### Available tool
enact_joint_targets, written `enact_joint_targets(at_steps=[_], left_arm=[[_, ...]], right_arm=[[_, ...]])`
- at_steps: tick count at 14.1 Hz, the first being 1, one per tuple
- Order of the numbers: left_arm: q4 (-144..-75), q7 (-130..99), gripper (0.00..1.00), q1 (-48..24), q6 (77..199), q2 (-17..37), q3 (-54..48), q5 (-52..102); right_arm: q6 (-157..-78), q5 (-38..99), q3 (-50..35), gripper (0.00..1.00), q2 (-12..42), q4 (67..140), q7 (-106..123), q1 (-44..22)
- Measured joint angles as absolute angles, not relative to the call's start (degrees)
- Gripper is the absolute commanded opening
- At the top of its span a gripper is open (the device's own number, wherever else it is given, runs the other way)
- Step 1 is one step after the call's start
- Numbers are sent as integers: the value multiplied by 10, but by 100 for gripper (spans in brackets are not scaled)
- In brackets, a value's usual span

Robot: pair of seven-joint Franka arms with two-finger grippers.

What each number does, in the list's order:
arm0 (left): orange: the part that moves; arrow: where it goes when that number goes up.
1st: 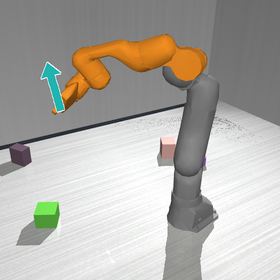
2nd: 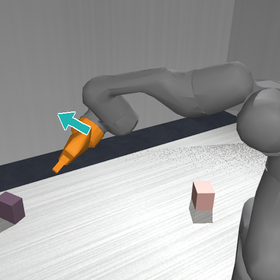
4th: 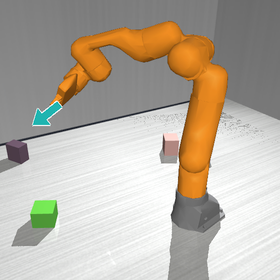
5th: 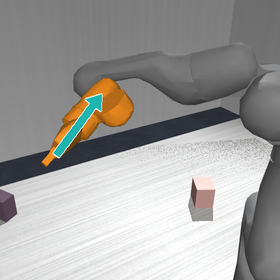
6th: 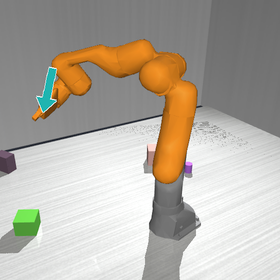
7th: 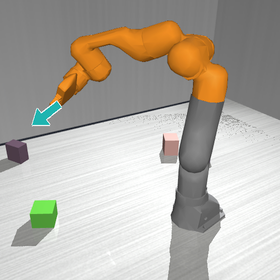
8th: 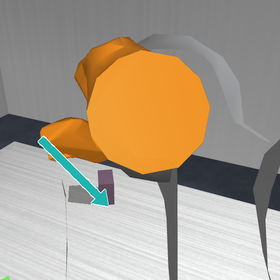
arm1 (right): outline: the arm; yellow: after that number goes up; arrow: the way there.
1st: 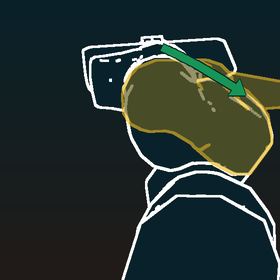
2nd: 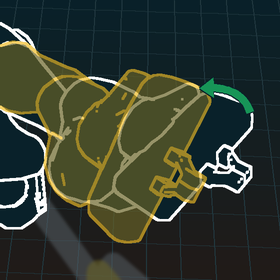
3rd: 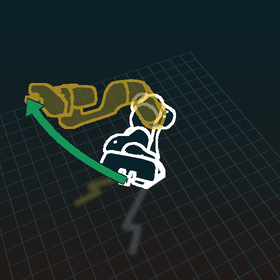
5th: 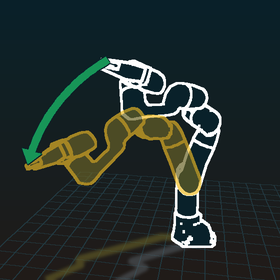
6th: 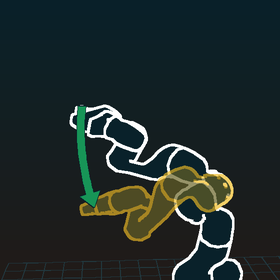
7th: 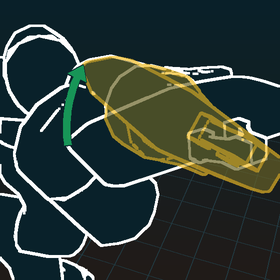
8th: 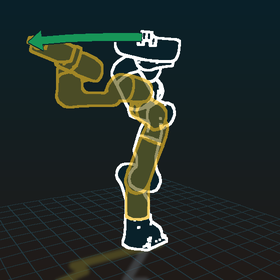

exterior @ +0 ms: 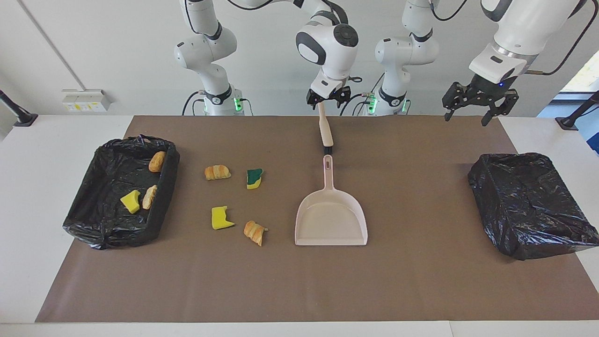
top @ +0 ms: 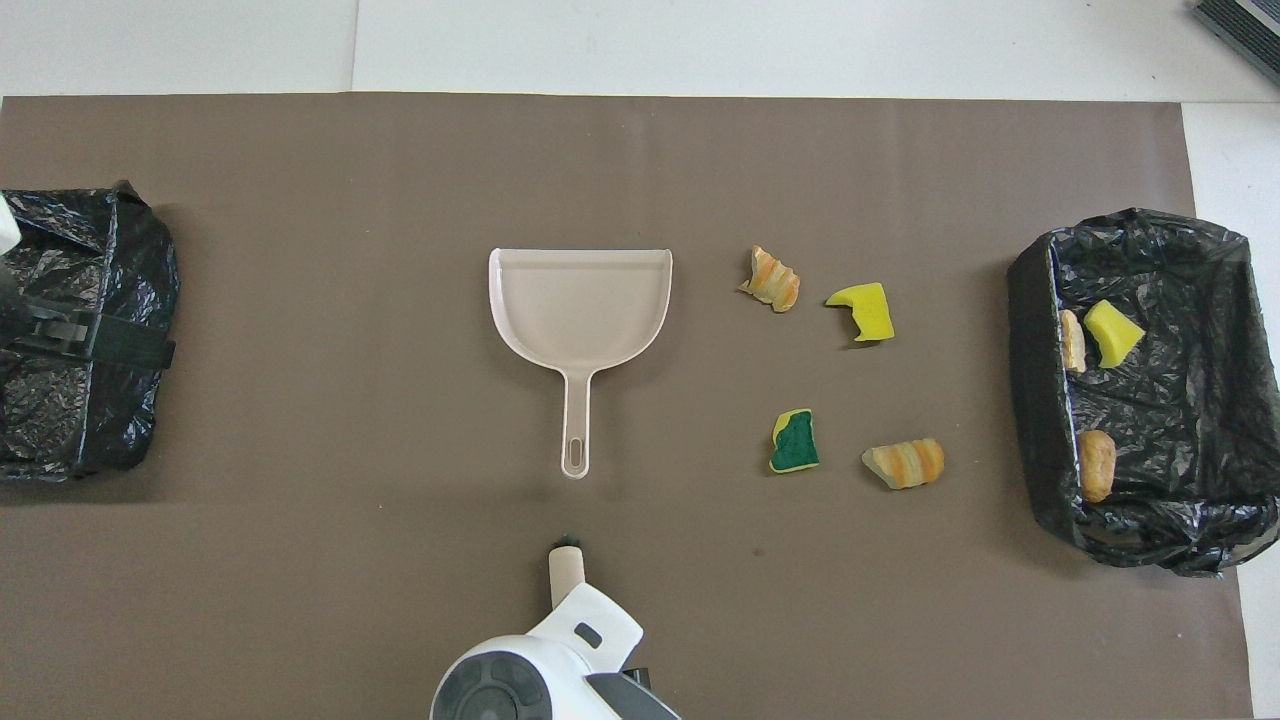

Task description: Sweep and dump trash in bin

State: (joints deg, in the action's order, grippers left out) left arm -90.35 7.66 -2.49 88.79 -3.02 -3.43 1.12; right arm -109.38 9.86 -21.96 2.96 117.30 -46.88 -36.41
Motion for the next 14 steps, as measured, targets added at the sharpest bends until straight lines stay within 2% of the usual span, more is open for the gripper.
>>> enact_joint_targets(at_steps=[2,4,11,12,14], left_arm=[[-904,77,100,-25,888,-30,-35,11],[-904,77,100,-25,888,-30,-36,11],[-904,73,100,-26,886,-31,-38,11],[-904,73,100,-26,886,-31,-41,11],[-904,72,100,-26,885,-31,-44,11]], right_arm=[[-1160,126,-220,100,2,1249,-469,-393],[-1202,139,-220,100,-8,1293,-474,-413],[-1246,146,-217,100,-13,1328,-477,-422],[-1252,149,-217,90,-13,1332,-477,-425],[-1253,153,-217,54,-13,1334,-477,-429]])
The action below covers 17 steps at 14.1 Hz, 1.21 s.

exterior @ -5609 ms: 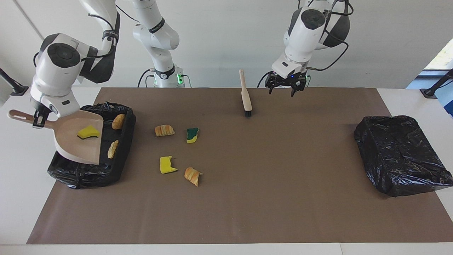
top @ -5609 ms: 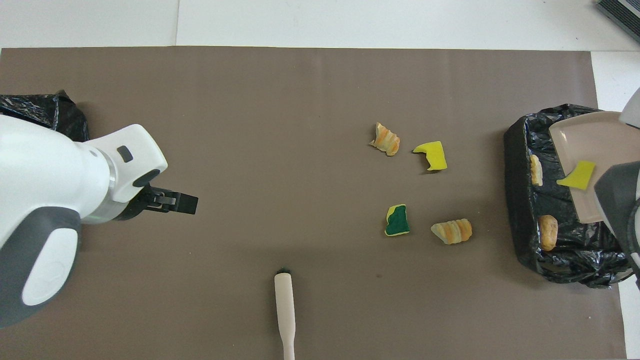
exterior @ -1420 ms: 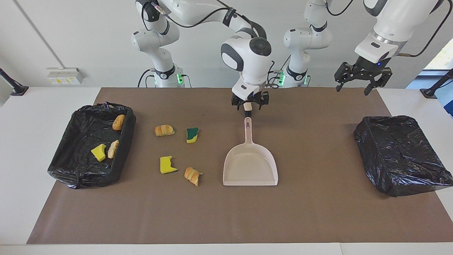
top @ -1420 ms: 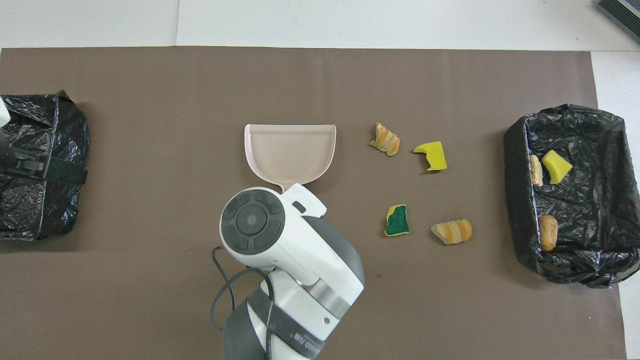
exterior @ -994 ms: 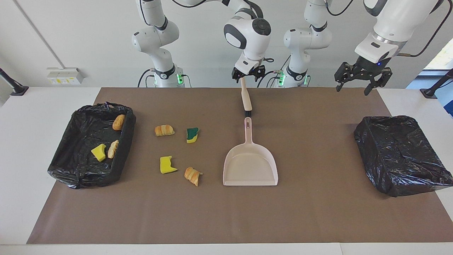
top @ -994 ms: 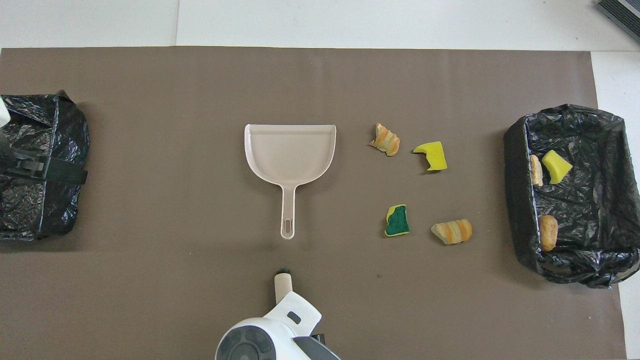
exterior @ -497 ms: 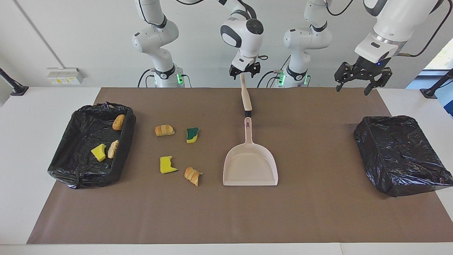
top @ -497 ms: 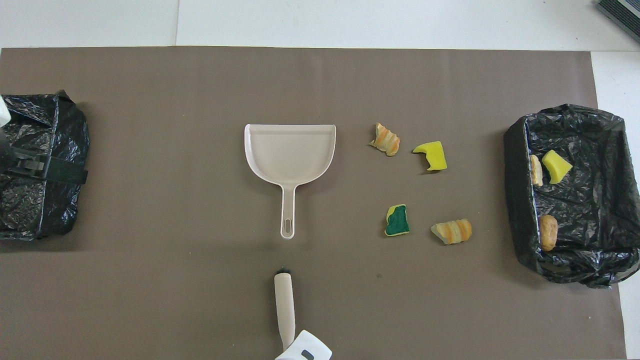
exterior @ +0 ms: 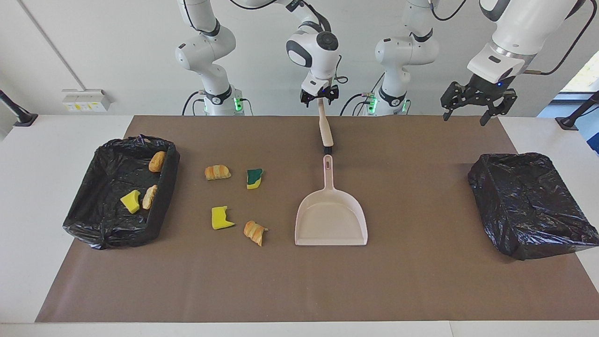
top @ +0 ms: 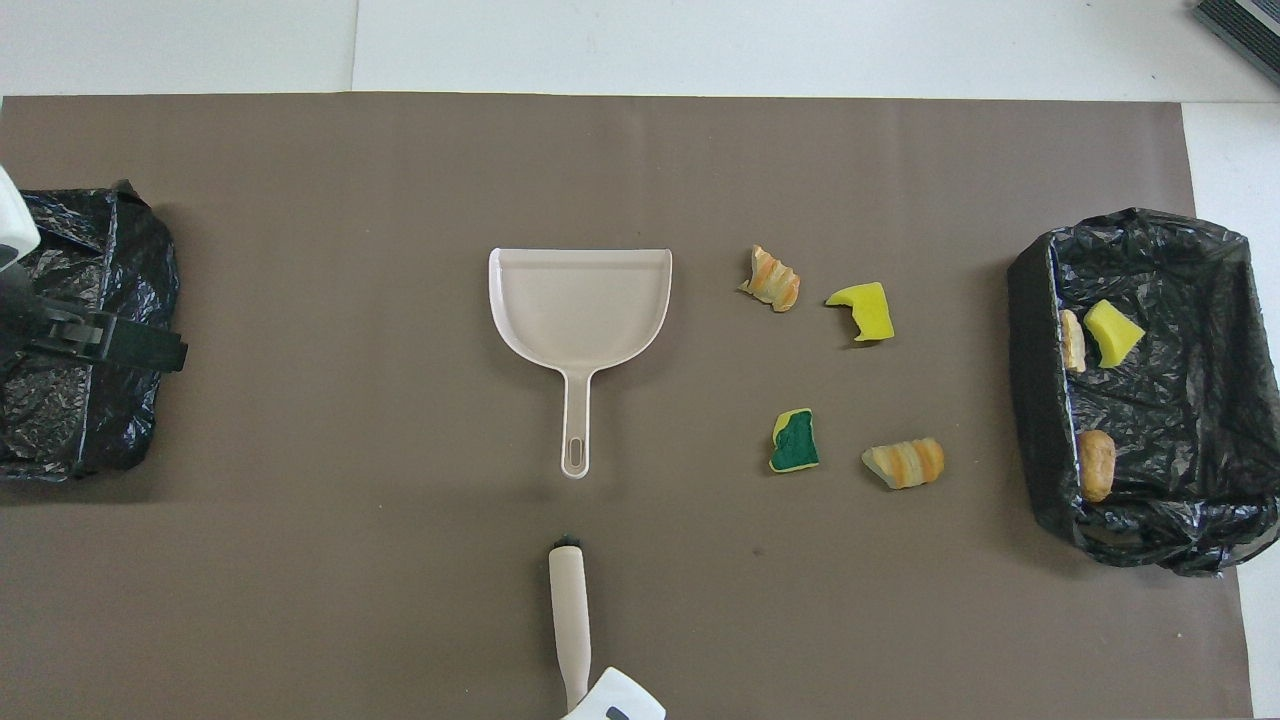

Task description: Sweep and dump trash in bin

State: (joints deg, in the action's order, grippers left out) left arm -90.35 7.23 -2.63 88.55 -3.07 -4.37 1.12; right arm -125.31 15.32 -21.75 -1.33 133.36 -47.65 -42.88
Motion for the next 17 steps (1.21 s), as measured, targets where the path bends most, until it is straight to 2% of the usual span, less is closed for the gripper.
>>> enact_joint_targets(at_steps=[2,4,9,11,14,17], left_arm=[[-904,72,100,-26,887,-31,-45,11],[-903,72,100,-25,888,-31,-43,11],[-906,74,100,-25,892,-31,-38,11],[-911,79,100,-25,893,-31,-38,11],[-950,98,100,-25,924,-30,-40,11],[-1024,93,100,-48,1025,-26,-51,12]], right_arm=[[-1255,154,-217,19,-14,1334,-477,-430],[-1261,154,-217,0,-14,1333,-475,-429],[-1262,154,-213,0,-15,1329,-470,-427],[-1244,154,-211,0,-23,1316,-470,-407],[-1152,154,-207,0,-84,1299,-454,-350],[-1062,154,-203,0,-164,1298,-373,-274]])
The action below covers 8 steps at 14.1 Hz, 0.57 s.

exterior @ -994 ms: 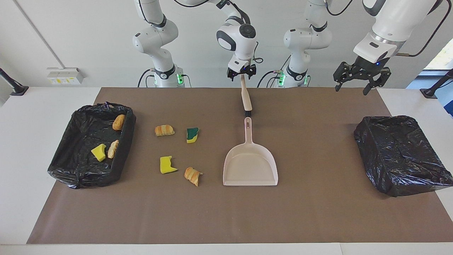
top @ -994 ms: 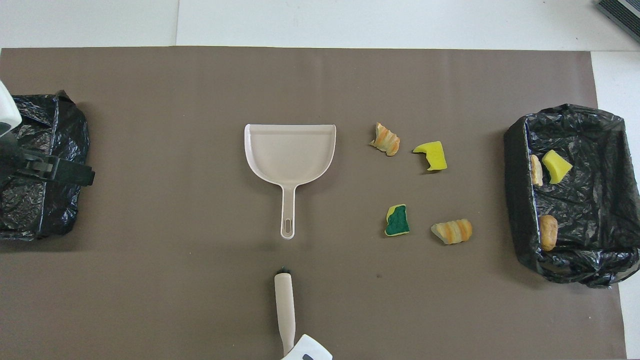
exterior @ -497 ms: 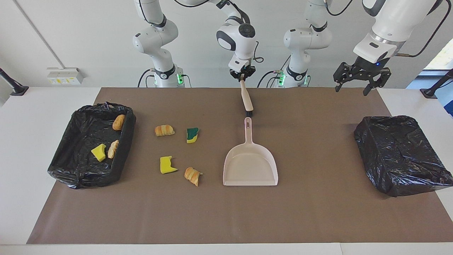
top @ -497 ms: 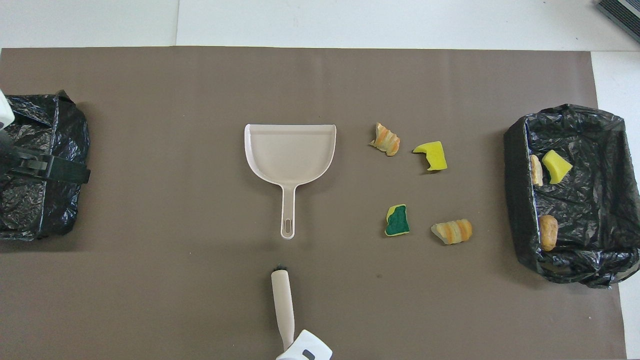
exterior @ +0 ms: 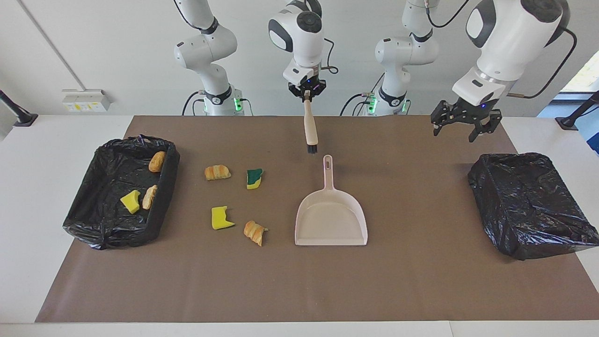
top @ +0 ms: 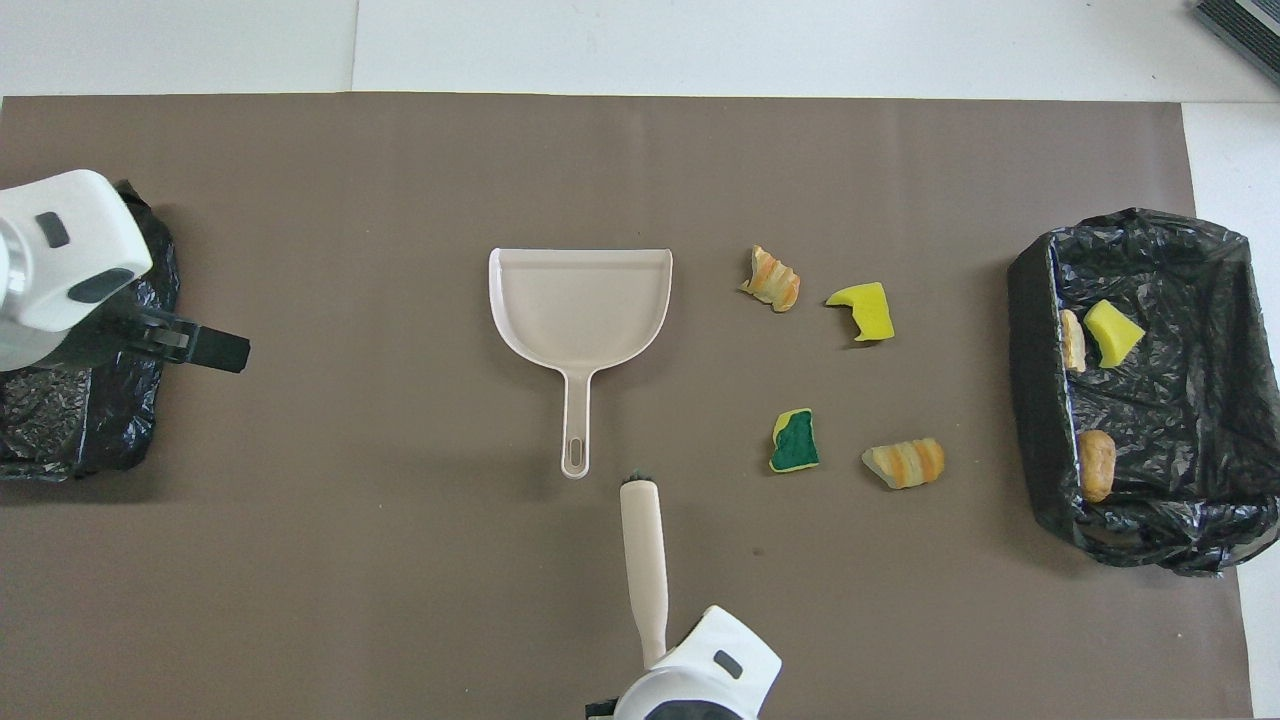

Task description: Sweep and dump trash in bin

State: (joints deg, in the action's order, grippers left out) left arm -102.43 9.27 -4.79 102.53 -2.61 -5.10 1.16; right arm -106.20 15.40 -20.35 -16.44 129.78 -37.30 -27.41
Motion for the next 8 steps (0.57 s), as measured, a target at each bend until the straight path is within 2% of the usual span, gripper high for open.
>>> enact_joint_targets(at_steps=[4,8], left_arm=[[-1064,-47,100,-97,1129,6,-121,11],[-1069,-216,100,-103,1207,83,-213,-17]], right_arm=[[-1004,103,-198,0,-206,1301,-228,-121],[-988,1,-196,0,-205,1318,-106,5]])
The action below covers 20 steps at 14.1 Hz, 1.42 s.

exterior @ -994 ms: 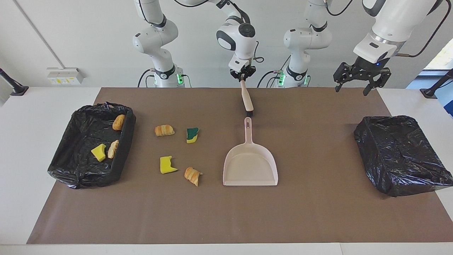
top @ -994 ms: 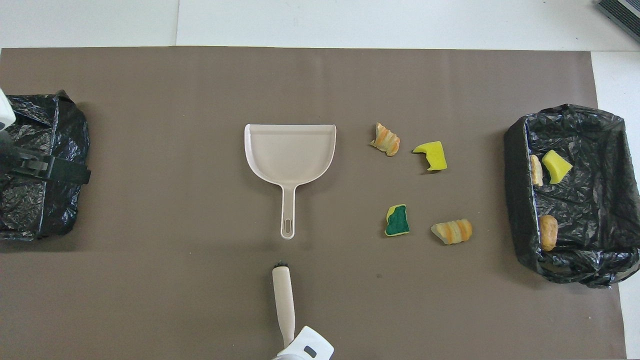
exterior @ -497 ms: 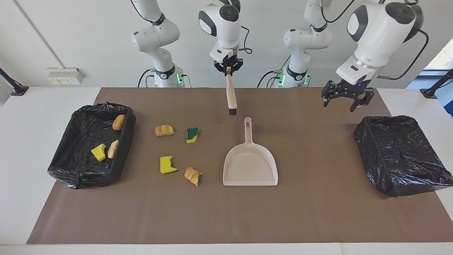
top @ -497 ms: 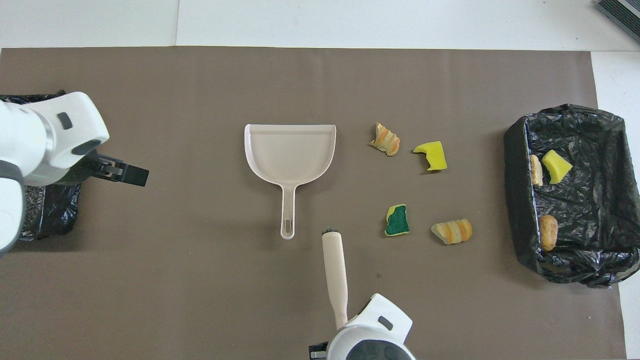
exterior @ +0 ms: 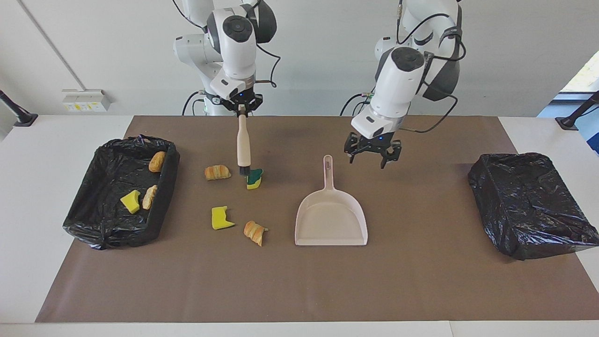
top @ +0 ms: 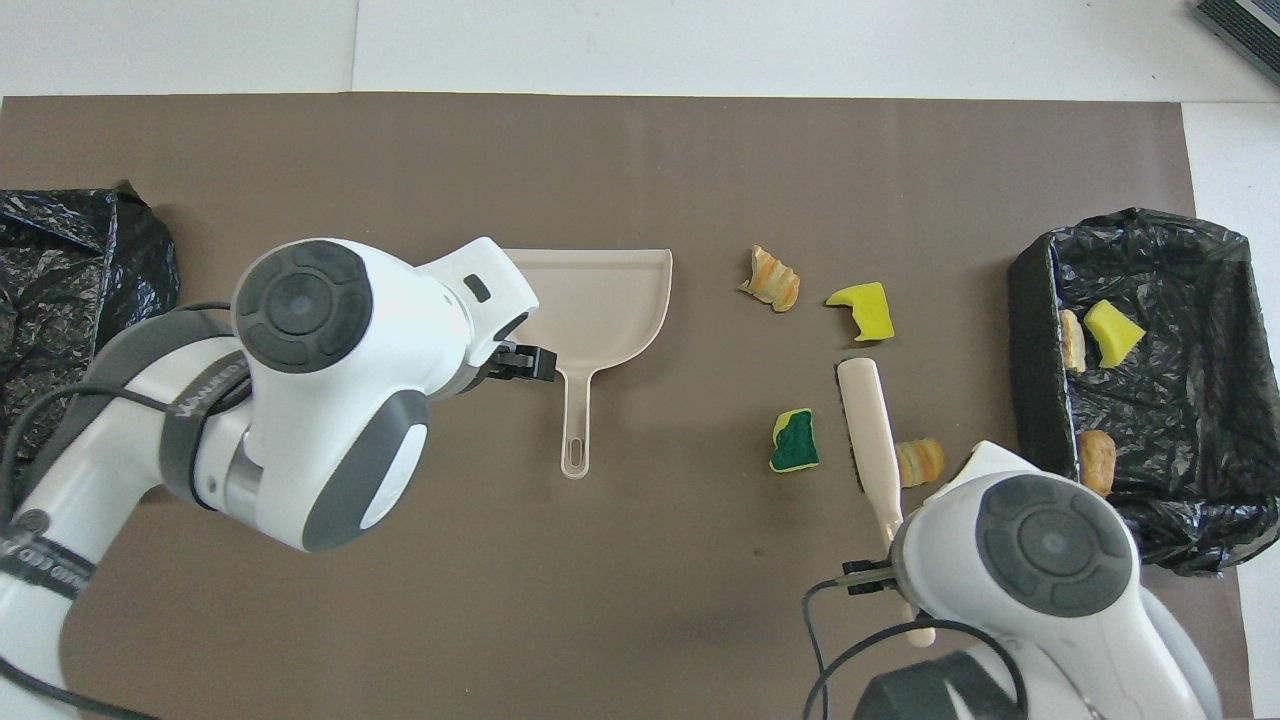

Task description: Sweep and dump trash in bin

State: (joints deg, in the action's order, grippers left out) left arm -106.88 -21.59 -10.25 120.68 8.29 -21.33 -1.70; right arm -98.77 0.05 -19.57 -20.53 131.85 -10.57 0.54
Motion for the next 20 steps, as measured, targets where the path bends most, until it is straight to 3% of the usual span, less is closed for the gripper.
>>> enact_joint_targets(at_steps=[3,9,11,12,13,14,17,20], left_arm=[[-1069,-323,100,-103,1249,145,-257,-70],[-1072,-346,100,-107,1259,175,-271,-82],[-1088,-346,81,-115,1264,176,-271,-82],[-1097,-346,62,-119,1269,176,-272,-82],[-1103,-347,34,-121,1272,177,-272,-82],[-1104,-347,21,-123,1273,177,-272,-85],[-1104,-347,1,-124,1273,177,-272,-163],[-1102,-309,0,-123,1272,174,-269,-190]], right_arm=[[-997,-55,-195,0,-203,1341,-28,97],[-1068,-94,-198,0,-179,1405,-20,127],[-1068,-81,-204,0,-171,1414,-20,124],[-1069,-60,-208,0,-162,1418,-20,122],[-1074,-32,-210,0,-153,1418,-20,117],[-1084,-3,-210,0,-145,1418,-20,104],[-1116,48,-212,0,-119,1404,-51,31],[-1117,105,-213,0,-77,1355,-61,3]])
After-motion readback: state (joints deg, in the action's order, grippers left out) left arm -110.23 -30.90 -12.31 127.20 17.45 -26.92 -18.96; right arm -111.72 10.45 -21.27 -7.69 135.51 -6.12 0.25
